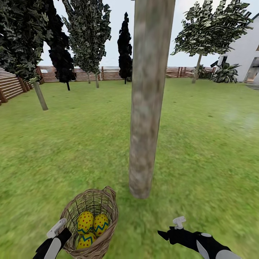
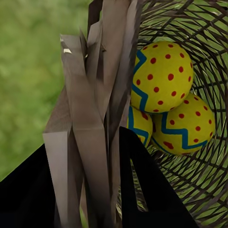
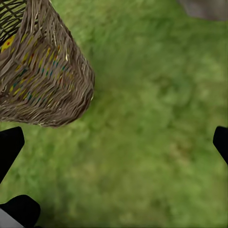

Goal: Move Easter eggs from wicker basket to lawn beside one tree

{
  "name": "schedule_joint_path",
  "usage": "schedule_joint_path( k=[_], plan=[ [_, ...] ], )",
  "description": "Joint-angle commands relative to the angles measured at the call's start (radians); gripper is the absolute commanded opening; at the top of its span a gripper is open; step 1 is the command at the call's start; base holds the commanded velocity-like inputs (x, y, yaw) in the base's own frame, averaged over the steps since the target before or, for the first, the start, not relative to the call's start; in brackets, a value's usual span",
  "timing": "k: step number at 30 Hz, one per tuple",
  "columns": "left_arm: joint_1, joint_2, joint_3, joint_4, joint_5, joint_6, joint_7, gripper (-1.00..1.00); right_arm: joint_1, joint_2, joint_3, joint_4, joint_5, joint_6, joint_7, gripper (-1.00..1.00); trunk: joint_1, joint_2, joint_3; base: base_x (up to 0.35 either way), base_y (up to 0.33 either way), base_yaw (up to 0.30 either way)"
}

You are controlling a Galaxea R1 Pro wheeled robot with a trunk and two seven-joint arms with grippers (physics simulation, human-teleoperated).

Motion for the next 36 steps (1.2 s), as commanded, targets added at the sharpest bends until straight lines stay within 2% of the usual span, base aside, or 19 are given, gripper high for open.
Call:
schedule_joint_path(
  k=[1, 21, 24, 29, 36],
  plan=[
    [0.0, 0.0, 0.0, -0.002, 0.011, 0.004, 0.004, -1.0, -0.001, 0.0, -0.007, 0.001, 0.01, -0.006, 0.003, 1.0, 0.004, -0.008, -0.004, 0.0, 0.0, 0.0],
    [0.0, 0.0, 0.008, -0.002, 0.01, 0.004, 0.004, -1.0, -0.001, 0.0, -0.007, 0.001, 0.01, -0.008, 0.001, 1.0, 0.081, -0.148, -0.067, 0.0, 0.0, 0.0],
    [0.0, 0.0, 0.037, -0.002, 0.01, 0.003, 0.0, -1.0, -0.001, 0.0, -0.007, 0.001, 0.01, -0.009, 0.001, 1.0, 0.092, -0.169, -0.076, 0.0, 0.0, 0.0],
    [0.0, 0.0, 0.043, -0.002, 0.01, 0.003, 0.0, -1.0, -0.001, 0.0, -0.007, 0.001, 0.01, -0.01, 0.0, 1.0, 0.111, -0.204, -0.092, 0.0, 0.0, 0.0],
    [0.0, 0.0, 0.044, -0.006, 0.008, 0.003, -0.003, -1.0, -0.001, 0.0, -0.007, 0.001, 0.01, -0.011, 0.001, 1.0, 0.111, -0.204, -0.092, 0.0, 0.0, 0.0]
  ],
)
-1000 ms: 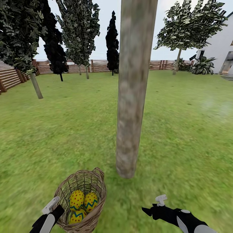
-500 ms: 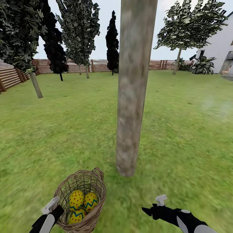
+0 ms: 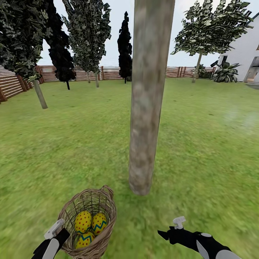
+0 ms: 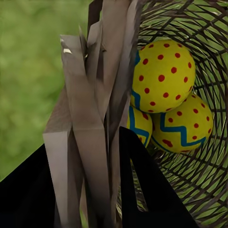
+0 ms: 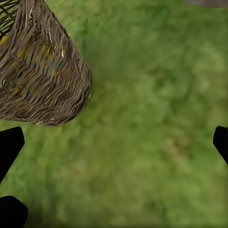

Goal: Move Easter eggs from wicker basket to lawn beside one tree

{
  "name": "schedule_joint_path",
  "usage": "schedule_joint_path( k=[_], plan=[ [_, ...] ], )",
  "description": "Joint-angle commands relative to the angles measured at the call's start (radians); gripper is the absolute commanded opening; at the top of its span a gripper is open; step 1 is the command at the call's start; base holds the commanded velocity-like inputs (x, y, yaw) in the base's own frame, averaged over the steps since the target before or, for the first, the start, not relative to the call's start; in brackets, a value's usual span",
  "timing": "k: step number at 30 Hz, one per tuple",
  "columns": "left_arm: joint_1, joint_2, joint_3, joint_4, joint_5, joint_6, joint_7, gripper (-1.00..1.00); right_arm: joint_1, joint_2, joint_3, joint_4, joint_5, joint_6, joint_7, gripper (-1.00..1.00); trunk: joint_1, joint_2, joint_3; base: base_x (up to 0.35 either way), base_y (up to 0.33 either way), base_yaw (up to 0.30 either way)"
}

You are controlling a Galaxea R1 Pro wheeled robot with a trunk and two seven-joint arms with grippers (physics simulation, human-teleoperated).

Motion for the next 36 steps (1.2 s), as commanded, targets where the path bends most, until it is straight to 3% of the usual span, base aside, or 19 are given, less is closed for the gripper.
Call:
schedule_joint_path(
  k=[1, 24, 28, 29, 36],
  plan=[
    [0.0, 0.0, 0.0, -0.003, 0.011, 0.003, 0.005, -1.0, -0.001, 0.0, -0.007, 0.001, 0.011, -0.007, 0.002, 1.0, 0.0, 0.0, -0.001, 0.0, 0.0, 0.0],
    [0.0, 0.0, -0.003, 0.002, 0.011, 0.001, -0.005, -1.0, -0.001, 0.003, -0.007, 0.001, 0.011, -0.007, 0.0, 1.0, 0.0, 0.0, -0.001, 0.0, 0.0, 0.0],
    [0.0, 0.0, -0.003, 0.002, 0.011, 0.001, -0.005, -1.0, -0.001, 0.004, -0.007, 0.002, 0.011, -0.008, -0.031, 1.0, 0.0, 0.0, -0.001, 0.0, 0.0, 0.0],
    [0.0, 0.0, -0.003, 0.002, 0.011, 0.001, -0.005, 1.0, -0.001, 0.005, -0.007, 0.002, 0.011, -0.008, -0.033, 1.0, 0.0, 0.0, -0.001, 0.0, 0.0, 0.0],
    [0.0, 0.0, -0.003, 0.001, 0.01, 0.001, -0.005, 1.0, -0.001, 0.005, -0.007, 0.002, 0.011, -0.008, -0.034, 1.0, 0.0, 0.0, -0.001, 0.0, 0.0, 0.0]
  ],
)
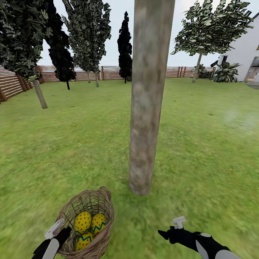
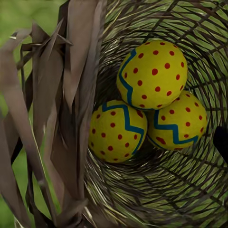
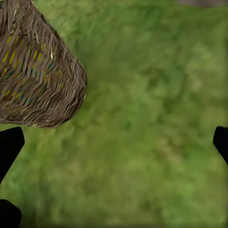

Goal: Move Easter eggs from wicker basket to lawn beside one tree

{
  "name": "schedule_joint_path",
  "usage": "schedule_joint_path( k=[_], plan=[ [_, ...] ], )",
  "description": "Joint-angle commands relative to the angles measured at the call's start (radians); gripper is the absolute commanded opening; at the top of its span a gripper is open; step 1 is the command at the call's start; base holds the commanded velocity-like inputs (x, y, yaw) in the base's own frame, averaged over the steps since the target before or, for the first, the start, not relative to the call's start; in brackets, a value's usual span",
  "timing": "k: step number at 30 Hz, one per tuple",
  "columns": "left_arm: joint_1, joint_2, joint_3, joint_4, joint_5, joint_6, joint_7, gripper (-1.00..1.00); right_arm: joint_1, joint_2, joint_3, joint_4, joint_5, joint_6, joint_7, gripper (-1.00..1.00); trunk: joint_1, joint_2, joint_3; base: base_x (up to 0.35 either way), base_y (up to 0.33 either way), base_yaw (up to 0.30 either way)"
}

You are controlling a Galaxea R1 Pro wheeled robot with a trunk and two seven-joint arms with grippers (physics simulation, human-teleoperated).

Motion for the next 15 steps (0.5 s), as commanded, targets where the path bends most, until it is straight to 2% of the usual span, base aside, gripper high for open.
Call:
schedule_joint_path(
  k=[1, 9, 11, 13, 15],
  plan=[
    [0.0, 0.0, 0.0, -0.002, 0.011, 0.004, 0.005, 1.0, -0.001, 0.0, -0.007, 0.001, 0.011, -0.006, 0.003, 1.0, 0.0, 0.0, -0.001, 0.0, 0.0, 0.0],
    [0.0, 0.002, 0.0, -0.017, 0.011, 0.007, 0.005, 1.0, -0.001, -0.003, -0.007, -0.001, 0.011, -0.006, 0.003, 1.0, 0.0, 0.0, -0.001, 0.0, 0.0, 0.0],
    [0.001, 0.003, 0.0, -0.017, 0.011, 0.007, 0.005, 1.0, -0.001, -0.003, -0.007, 0.0, 0.011, -0.006, 0.003, 1.0, -0.008, 0.014, 0.005, 0.0, 0.0, 0.0],
    [0.0, 0.019, 0.0, -0.016, 0.012, 0.007, 0.005, 1.0, -0.001, -0.002, -0.007, 0.001, 0.011, -0.006, 0.003, 1.0, -0.015, 0.028, 0.012, 0.0, 0.0, 0.0],
    [0.0, 0.022, -0.001, -0.016, 0.012, 0.008, 0.005, 1.0, -0.001, -0.002, -0.007, 0.001, 0.011, -0.006, 0.003, 1.0, -0.023, 0.042, 0.018, 0.0, 0.0, 0.0]
  ],
)
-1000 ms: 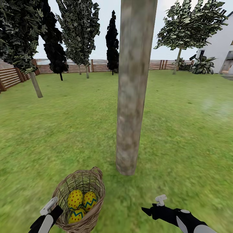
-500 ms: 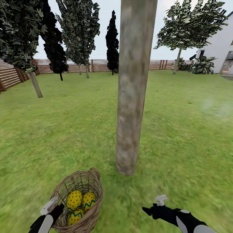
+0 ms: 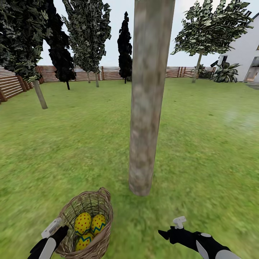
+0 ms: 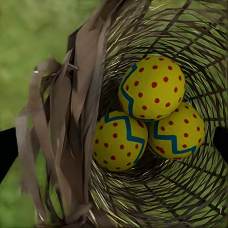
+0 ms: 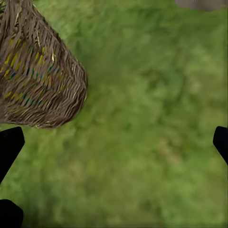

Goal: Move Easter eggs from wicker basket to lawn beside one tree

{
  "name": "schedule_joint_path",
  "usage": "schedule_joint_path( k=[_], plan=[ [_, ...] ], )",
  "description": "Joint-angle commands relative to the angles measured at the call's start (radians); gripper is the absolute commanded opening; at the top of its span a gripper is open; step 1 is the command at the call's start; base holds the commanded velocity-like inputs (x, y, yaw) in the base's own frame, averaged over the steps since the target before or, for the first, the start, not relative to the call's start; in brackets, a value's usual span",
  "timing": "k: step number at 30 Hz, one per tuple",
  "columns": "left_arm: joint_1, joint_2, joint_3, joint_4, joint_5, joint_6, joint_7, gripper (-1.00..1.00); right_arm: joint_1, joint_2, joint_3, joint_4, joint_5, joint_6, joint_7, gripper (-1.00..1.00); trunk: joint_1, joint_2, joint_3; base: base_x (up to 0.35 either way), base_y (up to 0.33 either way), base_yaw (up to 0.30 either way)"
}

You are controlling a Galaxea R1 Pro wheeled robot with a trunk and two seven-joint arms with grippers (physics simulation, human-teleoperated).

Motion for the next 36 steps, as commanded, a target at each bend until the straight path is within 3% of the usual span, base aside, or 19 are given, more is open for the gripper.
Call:
schedule_joint_path(
  k=[1, 8, 11, 13, 36],
  plan=[
    [0.0, 0.0, 0.0, -0.002, 0.011, 0.004, 0.005, 1.0, -0.001, 0.0, -0.007, 0.001, 0.011, -0.006, 0.003, 1.0, -0.004, 0.007, 0.002, 0.0, 0.0, 0.0],
    [0.0, 0.0, -0.002, -0.003, 0.011, 0.006, 0.005, 1.0, -0.001, 0.002, -0.007, 0.001, 0.011, -0.006, 0.003, 1.0, -0.031, 0.056, 0.024, 0.0, 0.0, 0.0],
    [0.0, 0.0, 0.001, -0.002, 0.011, 0.013, -0.062, 1.0, -0.001, 0.002, -0.007, 0.001, 0.011, -0.006, 0.003, 1.0, -0.042, 0.077, 0.034, 0.0, 0.0, 0.0],
    [0.0, 0.0, 0.001, -0.003, 0.011, 0.015, -0.075, 1.0, -0.001, 0.002, -0.007, 0.001, 0.011, -0.006, 0.003, 1.0, -0.05, 0.091, 0.04, 0.0, 0.0, 0.0],
    [0.001, 0.002, 0.001, -0.005, 0.011, 0.015, -0.078, 1.0, -0.001, 0.002, -0.007, 0.001, 0.012, -0.007, 0.002, 1.0, -0.138, 0.252, 0.112, 0.0, 0.0, 0.0]
  ],
)
